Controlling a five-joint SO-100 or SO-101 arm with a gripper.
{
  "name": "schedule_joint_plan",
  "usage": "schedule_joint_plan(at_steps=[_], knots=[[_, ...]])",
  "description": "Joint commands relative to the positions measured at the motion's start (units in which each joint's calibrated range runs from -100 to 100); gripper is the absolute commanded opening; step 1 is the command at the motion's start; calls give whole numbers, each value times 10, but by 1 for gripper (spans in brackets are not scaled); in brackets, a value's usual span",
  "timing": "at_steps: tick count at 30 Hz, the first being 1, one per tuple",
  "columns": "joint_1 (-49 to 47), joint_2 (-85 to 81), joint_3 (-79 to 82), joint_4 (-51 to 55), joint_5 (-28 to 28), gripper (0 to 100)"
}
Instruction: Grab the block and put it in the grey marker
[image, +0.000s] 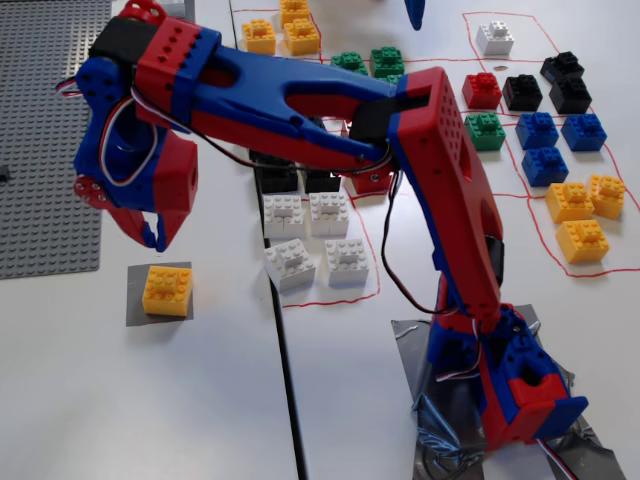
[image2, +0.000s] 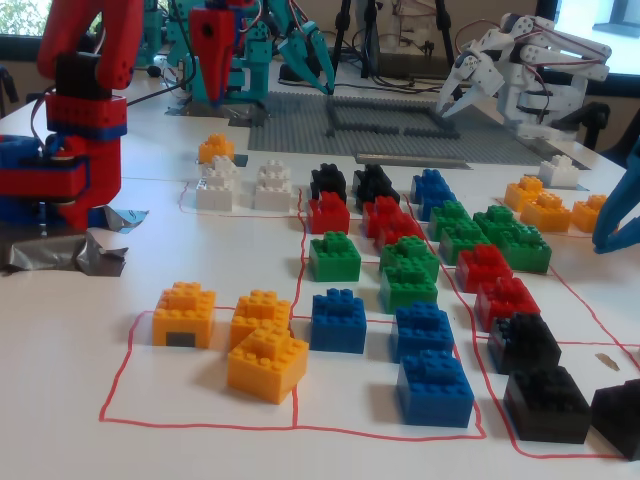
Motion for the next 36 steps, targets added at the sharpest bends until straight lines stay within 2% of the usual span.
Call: schedule_joint_plan(at_steps=[1,8,11,15,22,30,36], knots=[[35,-56,-88,22,-7,0],[124,-90,-133,27,-20,0],[183,-142,-57,1,-27,0],[264,-259,111,-68,-4,0],[444,-391,290,-98,33,0],[623,-401,382,-146,42,0],[645,-352,393,-163,21,0]])
